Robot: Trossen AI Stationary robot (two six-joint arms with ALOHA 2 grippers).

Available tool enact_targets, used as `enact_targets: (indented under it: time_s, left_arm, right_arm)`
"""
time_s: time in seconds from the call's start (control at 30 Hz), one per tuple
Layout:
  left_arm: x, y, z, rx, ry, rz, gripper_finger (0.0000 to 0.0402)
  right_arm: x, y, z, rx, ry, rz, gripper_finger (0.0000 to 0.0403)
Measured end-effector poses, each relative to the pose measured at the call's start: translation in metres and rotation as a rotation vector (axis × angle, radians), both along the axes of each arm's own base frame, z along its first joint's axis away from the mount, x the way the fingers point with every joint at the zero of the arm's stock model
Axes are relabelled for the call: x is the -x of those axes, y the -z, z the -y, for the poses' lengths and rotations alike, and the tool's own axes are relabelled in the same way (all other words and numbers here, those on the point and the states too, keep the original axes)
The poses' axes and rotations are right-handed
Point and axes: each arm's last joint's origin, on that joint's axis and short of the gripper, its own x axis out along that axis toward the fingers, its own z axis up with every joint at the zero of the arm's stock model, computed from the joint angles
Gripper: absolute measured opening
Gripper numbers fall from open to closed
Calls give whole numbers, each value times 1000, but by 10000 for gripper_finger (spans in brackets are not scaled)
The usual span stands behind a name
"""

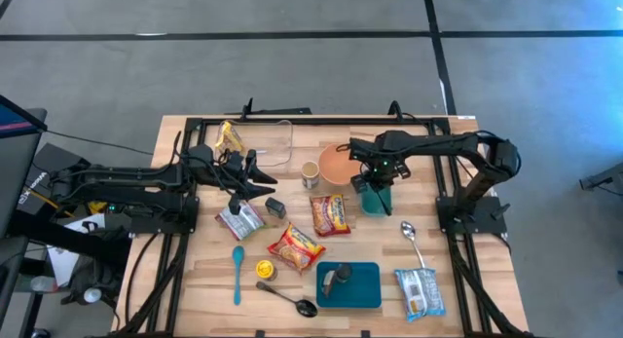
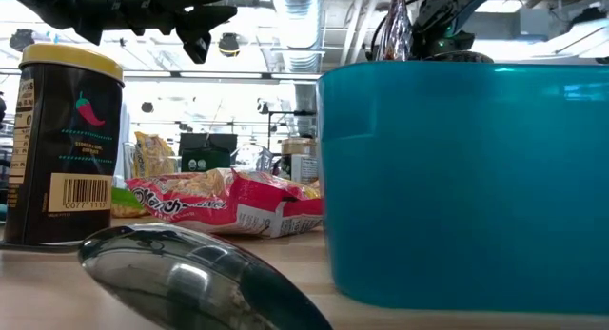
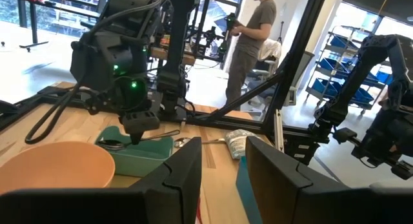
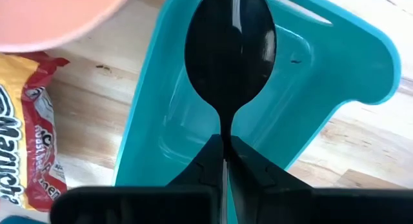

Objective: Pick & Place Food Item
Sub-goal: Put the top black spoon into the green bin

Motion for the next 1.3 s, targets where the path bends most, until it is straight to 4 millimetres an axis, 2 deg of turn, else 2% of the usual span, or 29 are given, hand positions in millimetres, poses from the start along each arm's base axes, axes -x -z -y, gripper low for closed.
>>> enact_targets:
  time_s: [0.2,0.4,0.77,0.97,1.3]
  left_arm:
    - [0,0,0,0,0,0,115]
    - [0,0,0,0,0,0,115]
    - [0,0,0,0,0,0,115]
    - [0,0,0,0,0,0,115]
    - [0,0,0,0,0,0,115]
  right_arm:
    - [0,0,0,-7,-3,5,10]
    - [7,13,-2,-23,-8,-20,10]
    - [1,16,5,-39,30,54,11]
    - [1,23,8,-60,42,23,12]
    - [-1,30,7,-98,5,18,52]
